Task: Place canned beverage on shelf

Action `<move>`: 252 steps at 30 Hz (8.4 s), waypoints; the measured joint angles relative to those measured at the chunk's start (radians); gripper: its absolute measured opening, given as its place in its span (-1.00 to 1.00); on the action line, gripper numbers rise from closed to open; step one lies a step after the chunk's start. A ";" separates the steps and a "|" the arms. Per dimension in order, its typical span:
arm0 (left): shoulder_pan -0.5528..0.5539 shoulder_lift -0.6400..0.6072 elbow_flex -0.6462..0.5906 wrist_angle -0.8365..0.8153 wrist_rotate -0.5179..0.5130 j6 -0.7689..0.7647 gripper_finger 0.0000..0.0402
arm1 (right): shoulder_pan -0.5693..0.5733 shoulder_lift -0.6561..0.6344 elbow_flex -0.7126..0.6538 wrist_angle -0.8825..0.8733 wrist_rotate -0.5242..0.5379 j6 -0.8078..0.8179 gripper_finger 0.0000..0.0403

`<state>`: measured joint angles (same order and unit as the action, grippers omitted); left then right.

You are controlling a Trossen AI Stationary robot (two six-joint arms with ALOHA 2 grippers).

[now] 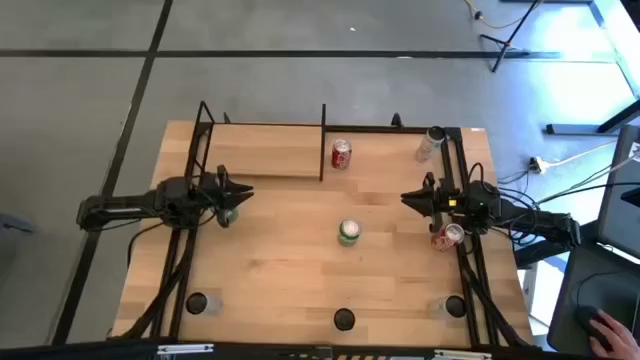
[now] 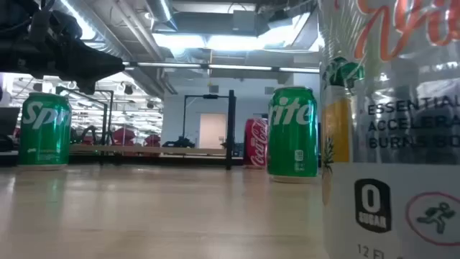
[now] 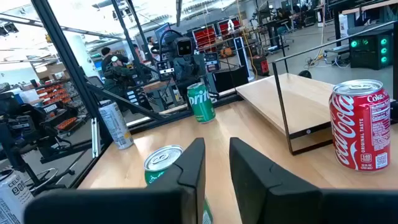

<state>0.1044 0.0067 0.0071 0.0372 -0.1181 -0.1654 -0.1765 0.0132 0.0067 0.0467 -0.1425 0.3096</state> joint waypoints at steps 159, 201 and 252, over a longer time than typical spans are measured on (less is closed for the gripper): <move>0.000 0.127 0.050 0.375 -0.457 -0.251 -0.62 | -0.367 1.773 1.305 -0.460 0.054 -0.297 0.84; 0.000 0.127 0.050 0.374 -0.468 -0.270 -0.62 | -0.322 1.586 1.731 -0.611 0.194 -0.368 0.23; 0.000 0.127 0.050 0.368 -0.445 -0.272 -0.62 | -0.275 2.187 2.097 -0.820 0.117 -0.340 0.23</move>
<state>0.1046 0.1333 0.0566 0.4056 -0.5632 -0.4372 -0.4511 2.2002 2.1034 -0.7735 -0.0255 -0.0305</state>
